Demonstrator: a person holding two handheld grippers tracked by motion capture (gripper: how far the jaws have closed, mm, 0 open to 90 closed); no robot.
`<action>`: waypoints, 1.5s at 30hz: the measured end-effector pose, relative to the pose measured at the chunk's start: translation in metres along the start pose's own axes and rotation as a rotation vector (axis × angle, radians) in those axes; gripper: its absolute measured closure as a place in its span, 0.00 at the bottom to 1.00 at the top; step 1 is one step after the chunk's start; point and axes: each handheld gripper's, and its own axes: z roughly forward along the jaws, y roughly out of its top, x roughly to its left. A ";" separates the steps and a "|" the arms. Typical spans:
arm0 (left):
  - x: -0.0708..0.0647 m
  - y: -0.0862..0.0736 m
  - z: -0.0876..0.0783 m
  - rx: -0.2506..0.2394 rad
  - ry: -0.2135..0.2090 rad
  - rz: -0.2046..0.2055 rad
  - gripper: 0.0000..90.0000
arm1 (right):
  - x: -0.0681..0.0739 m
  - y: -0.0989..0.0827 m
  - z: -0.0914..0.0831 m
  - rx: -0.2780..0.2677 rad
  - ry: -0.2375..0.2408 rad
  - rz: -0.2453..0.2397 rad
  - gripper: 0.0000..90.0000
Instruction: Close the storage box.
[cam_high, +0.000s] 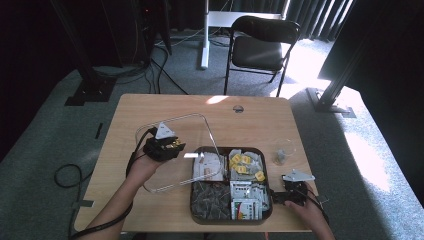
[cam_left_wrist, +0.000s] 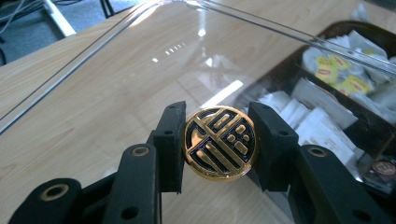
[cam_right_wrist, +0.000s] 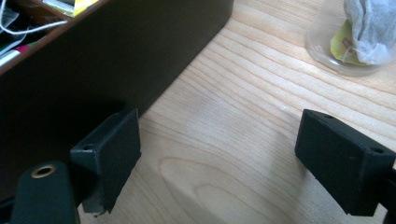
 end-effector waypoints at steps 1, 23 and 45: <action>-0.003 0.001 0.001 0.000 -0.007 0.006 0.66 | 0.000 0.000 0.000 0.000 0.000 0.000 0.15; -0.052 0.025 0.008 -0.054 -0.129 0.055 0.66 | 0.000 0.000 0.000 -0.001 0.000 0.000 0.15; -0.095 0.031 0.021 -0.059 -0.245 0.148 0.66 | 0.000 0.000 0.000 0.000 0.000 0.000 0.15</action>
